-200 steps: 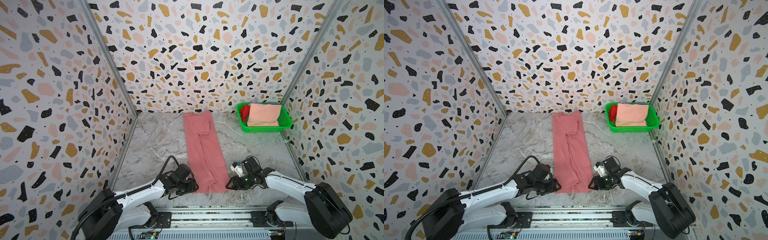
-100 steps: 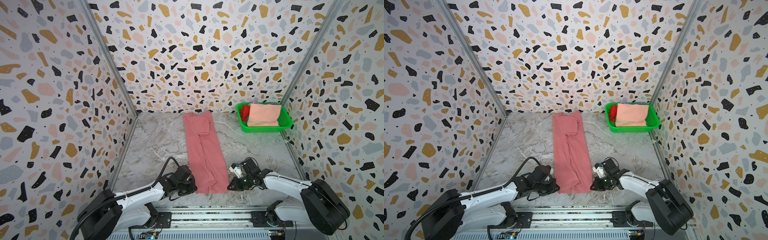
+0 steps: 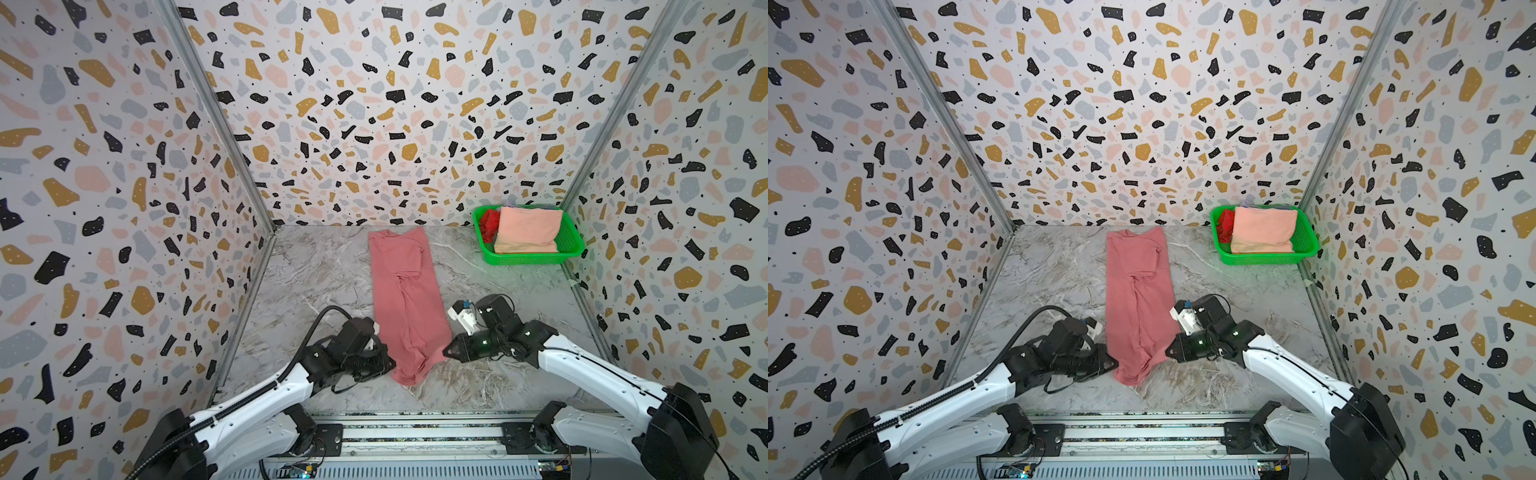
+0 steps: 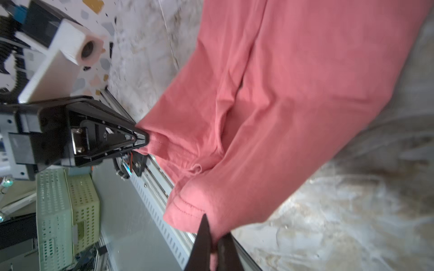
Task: Fold and stack the t-shirts
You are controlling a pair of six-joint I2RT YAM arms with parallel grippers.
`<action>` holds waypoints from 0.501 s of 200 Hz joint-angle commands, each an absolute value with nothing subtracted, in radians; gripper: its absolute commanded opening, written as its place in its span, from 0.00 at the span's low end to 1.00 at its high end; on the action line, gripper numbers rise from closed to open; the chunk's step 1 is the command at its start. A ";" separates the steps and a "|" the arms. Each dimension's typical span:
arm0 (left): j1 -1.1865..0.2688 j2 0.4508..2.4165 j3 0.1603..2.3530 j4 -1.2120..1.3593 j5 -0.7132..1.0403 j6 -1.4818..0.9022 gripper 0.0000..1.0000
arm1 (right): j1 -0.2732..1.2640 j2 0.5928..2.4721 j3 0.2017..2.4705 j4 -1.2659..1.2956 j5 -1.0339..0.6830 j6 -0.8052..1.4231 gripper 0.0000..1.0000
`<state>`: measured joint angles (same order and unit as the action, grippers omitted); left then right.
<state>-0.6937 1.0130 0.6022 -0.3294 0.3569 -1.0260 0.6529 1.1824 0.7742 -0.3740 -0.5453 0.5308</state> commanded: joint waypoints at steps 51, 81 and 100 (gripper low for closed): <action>-0.355 1.540 1.058 -0.350 0.509 -0.590 0.00 | 0.484 1.677 1.211 -0.183 -0.487 0.484 0.00; -0.282 1.726 1.185 -0.330 0.500 -0.543 0.00 | 0.431 1.905 1.395 -0.206 -0.533 0.456 0.00; -0.250 1.824 1.237 -0.299 0.510 -0.550 0.00 | 0.409 2.009 1.473 -0.216 -0.549 0.447 0.00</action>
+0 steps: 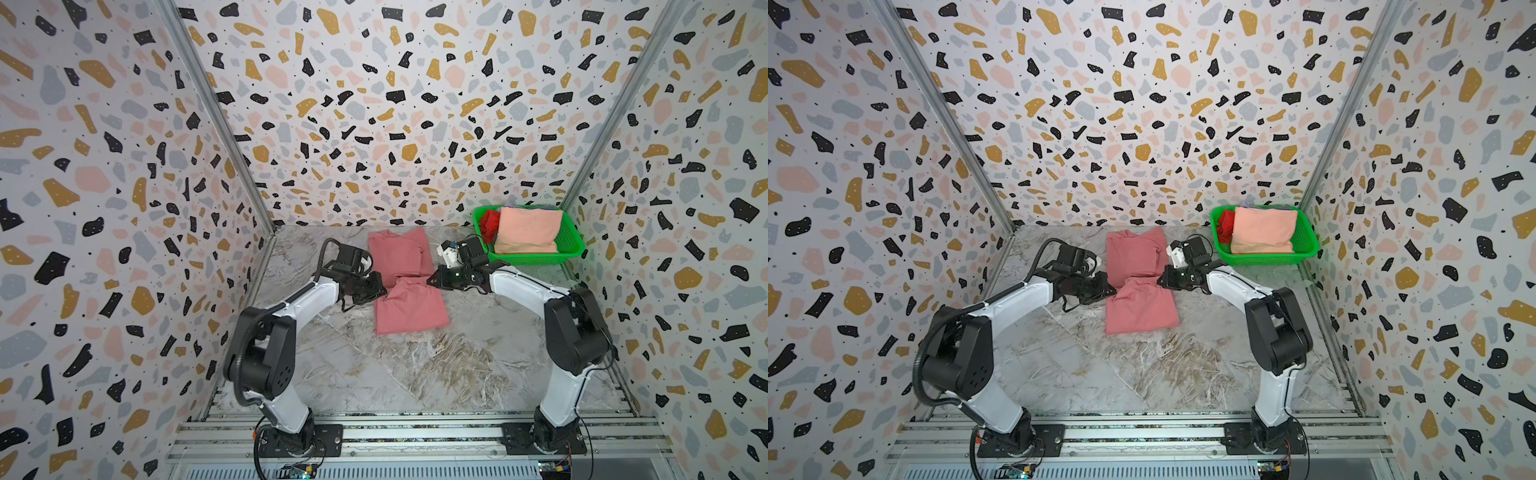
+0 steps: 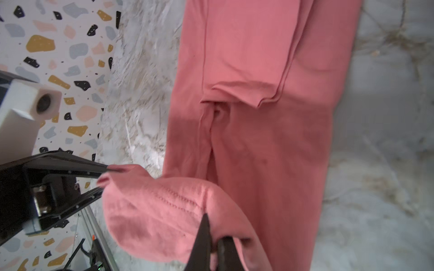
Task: Fold and stack the t-shirts
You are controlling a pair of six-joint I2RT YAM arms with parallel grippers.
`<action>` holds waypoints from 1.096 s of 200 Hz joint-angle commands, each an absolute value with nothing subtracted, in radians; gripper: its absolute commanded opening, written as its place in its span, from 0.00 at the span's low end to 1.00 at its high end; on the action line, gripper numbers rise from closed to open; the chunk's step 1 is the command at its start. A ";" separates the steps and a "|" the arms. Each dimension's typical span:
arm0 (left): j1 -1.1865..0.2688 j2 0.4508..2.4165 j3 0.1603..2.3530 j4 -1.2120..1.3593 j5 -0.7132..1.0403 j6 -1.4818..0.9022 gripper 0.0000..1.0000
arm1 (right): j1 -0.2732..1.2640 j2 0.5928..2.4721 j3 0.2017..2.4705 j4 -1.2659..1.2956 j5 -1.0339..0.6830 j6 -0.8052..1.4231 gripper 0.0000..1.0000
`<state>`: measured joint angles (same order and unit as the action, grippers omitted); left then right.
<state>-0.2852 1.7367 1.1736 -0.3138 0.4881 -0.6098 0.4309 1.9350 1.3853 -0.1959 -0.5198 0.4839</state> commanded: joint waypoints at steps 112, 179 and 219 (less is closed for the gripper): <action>-0.148 1.886 1.296 -0.095 0.530 -0.670 0.58 | 0.302 2.009 1.478 -0.085 -0.641 0.497 0.53; -0.160 1.587 0.981 -0.204 0.458 -0.644 0.65 | 0.290 1.701 1.050 -0.126 -0.654 0.518 0.57; -0.228 1.484 0.805 -0.216 0.451 -0.669 0.70 | 0.305 1.660 0.921 -0.144 -0.665 0.518 0.59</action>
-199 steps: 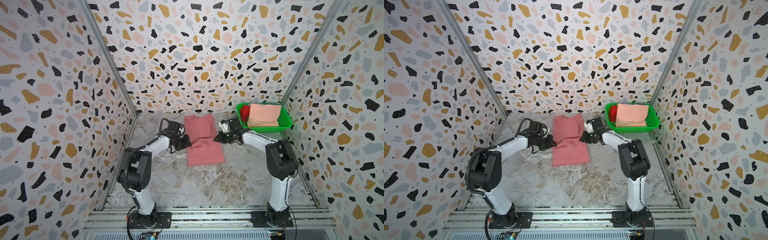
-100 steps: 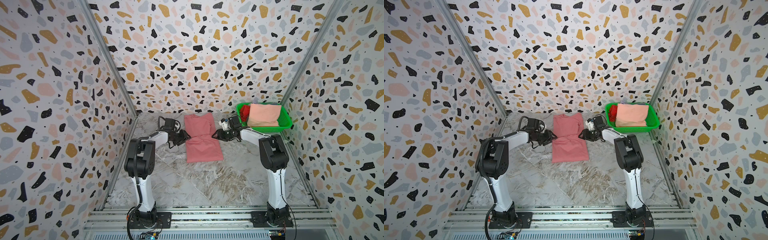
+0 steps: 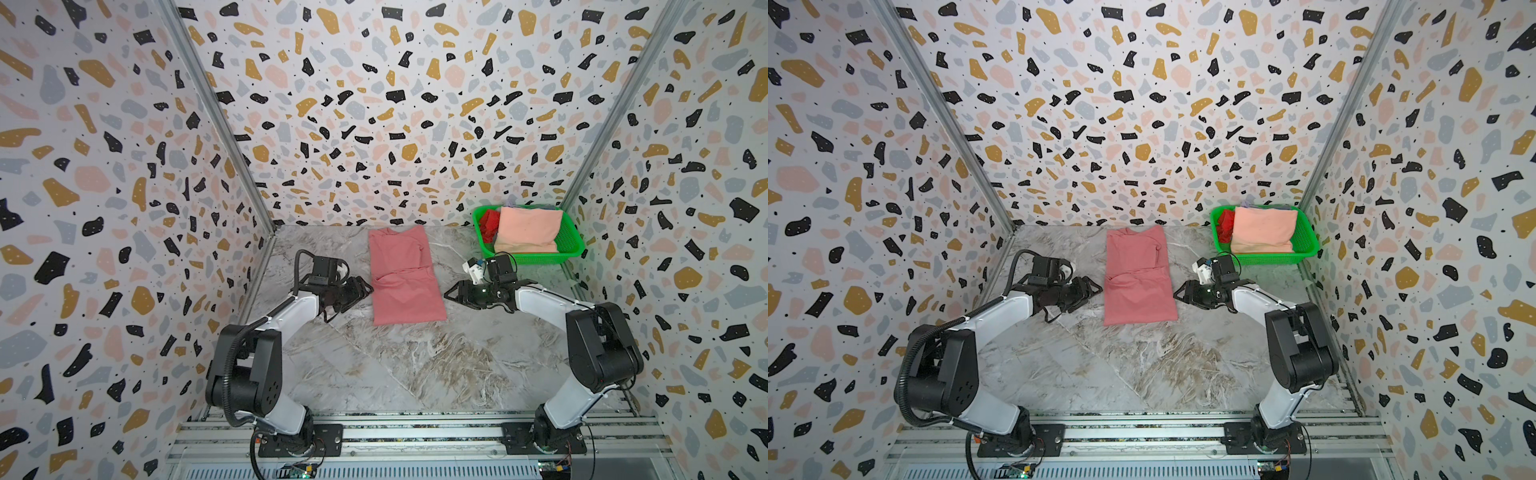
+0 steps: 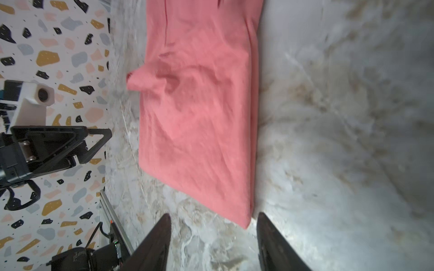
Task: Fold and stack the t-shirts
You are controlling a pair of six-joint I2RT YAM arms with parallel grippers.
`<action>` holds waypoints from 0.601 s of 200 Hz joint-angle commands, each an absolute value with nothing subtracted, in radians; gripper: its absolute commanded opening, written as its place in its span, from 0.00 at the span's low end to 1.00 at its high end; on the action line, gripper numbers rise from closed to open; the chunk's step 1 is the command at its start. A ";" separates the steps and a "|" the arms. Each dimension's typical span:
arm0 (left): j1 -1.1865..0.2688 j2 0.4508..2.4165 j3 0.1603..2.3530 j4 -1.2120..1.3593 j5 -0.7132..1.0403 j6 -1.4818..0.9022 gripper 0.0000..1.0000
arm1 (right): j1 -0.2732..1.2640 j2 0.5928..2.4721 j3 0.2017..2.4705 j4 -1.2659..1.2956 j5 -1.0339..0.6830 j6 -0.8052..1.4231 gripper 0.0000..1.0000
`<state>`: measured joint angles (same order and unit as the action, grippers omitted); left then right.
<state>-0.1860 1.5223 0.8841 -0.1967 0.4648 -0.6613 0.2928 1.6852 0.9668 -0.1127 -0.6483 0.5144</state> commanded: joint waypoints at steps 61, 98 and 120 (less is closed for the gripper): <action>-0.296 1.571 0.707 0.023 0.485 -0.824 0.67 | 0.363 1.792 0.869 0.034 -0.740 0.627 0.64; -0.296 1.668 0.715 0.172 0.516 -0.924 0.56 | 0.386 1.877 0.917 0.108 -0.683 0.691 0.60; -0.299 1.703 0.721 0.231 0.546 -0.973 0.40 | 0.392 1.913 0.957 0.142 -0.686 0.724 0.38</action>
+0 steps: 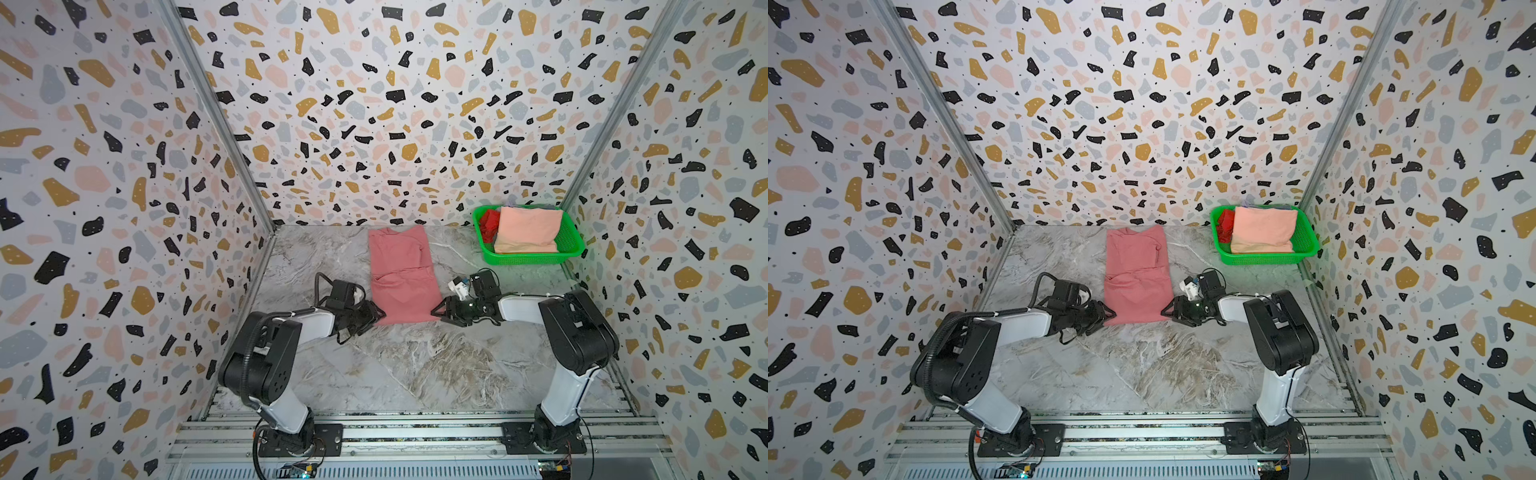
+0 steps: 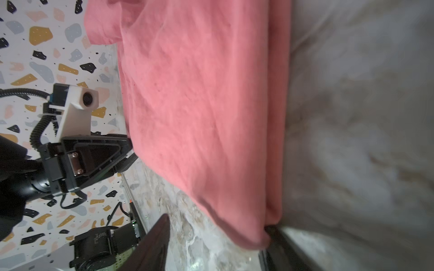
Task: Fold and stack the t-shirts
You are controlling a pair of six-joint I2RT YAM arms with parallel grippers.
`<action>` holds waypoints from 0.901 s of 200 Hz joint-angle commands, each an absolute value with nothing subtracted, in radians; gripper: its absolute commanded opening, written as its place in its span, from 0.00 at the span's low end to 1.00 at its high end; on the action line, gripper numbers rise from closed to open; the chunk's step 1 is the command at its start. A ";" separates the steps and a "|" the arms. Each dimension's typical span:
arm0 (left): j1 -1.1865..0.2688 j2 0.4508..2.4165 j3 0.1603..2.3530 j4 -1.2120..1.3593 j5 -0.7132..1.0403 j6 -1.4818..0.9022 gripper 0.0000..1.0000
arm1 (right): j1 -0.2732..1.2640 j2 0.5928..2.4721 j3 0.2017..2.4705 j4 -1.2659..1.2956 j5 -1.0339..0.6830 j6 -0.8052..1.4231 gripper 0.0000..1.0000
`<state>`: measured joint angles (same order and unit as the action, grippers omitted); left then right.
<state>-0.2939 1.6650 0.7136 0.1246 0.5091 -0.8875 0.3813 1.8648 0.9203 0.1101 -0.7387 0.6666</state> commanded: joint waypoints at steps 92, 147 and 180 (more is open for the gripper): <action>-0.315 1.407 0.675 -0.163 0.595 -0.792 0.00 | 0.436 1.588 0.934 -0.228 -0.710 0.429 0.00; -0.428 0.997 0.493 -0.118 0.588 -1.100 0.00 | 0.506 1.197 0.732 -0.338 -0.841 0.542 0.00; -0.457 0.891 0.512 -0.112 0.581 -1.205 0.00 | 0.544 1.167 0.775 -0.398 -0.826 0.574 0.00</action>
<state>-0.4450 0.9390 0.4892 -0.1345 0.5930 -1.0859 0.5262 1.1835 0.7345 -0.3286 -0.8059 0.5385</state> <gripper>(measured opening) 0.053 0.061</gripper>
